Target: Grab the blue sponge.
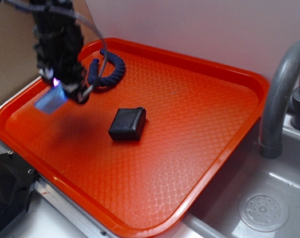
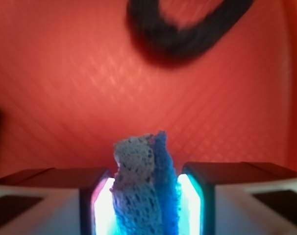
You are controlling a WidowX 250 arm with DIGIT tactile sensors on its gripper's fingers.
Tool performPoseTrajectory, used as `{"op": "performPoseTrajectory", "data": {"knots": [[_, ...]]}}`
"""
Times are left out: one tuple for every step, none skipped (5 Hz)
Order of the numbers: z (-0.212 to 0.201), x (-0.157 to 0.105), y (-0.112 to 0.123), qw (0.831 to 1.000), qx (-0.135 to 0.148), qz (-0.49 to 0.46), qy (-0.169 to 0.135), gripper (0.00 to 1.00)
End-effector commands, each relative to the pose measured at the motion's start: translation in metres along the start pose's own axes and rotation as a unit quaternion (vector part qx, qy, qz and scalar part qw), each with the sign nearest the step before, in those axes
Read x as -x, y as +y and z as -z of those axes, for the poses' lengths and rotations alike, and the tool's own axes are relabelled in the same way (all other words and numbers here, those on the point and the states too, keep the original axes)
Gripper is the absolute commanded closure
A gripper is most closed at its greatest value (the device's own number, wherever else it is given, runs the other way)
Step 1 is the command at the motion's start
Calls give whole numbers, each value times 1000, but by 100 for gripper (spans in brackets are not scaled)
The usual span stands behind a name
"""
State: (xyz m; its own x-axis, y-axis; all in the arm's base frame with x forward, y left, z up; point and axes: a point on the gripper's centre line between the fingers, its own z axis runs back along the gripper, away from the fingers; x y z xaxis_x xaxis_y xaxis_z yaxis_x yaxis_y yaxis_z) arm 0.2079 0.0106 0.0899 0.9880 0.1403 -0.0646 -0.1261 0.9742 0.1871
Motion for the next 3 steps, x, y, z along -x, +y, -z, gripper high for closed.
{"op": "performPoseTrajectory", "data": {"knots": [[-95,-4,-14,996,53,22,-65,100],[-110,-2,-14,993,68,42,-92,100],[-106,-6,-12,989,83,77,-93,100]]}}
